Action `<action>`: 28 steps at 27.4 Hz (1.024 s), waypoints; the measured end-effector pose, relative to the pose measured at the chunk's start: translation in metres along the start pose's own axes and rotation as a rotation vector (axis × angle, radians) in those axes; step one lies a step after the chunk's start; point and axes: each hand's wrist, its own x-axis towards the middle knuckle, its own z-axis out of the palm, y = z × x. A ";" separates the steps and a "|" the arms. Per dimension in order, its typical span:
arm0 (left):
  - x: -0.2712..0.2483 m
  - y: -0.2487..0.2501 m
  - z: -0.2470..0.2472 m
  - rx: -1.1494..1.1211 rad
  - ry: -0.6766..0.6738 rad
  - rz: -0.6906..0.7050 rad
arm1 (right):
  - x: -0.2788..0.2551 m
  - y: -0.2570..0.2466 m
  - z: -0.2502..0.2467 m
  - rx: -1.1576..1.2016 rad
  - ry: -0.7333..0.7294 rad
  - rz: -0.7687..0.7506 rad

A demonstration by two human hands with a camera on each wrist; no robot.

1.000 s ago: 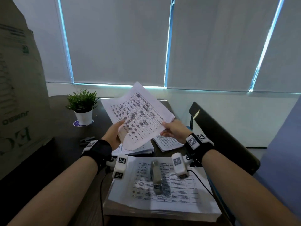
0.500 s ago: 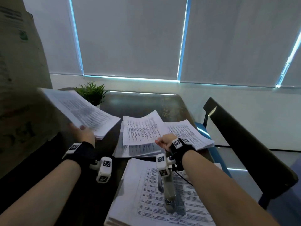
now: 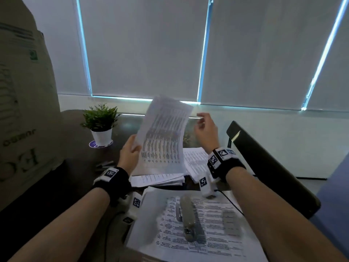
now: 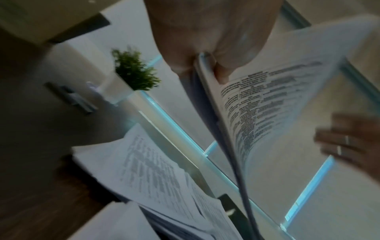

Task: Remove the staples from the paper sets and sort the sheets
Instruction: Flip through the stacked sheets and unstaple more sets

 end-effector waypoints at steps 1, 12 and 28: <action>-0.005 0.009 0.007 0.060 -0.043 0.054 | 0.003 -0.013 -0.009 -0.002 -0.015 -0.142; -0.034 0.075 0.050 0.118 -0.188 0.397 | -0.019 -0.044 -0.083 0.073 0.291 -0.329; -0.044 0.088 0.064 0.242 -0.093 0.560 | -0.027 -0.045 -0.110 -0.096 0.347 -0.566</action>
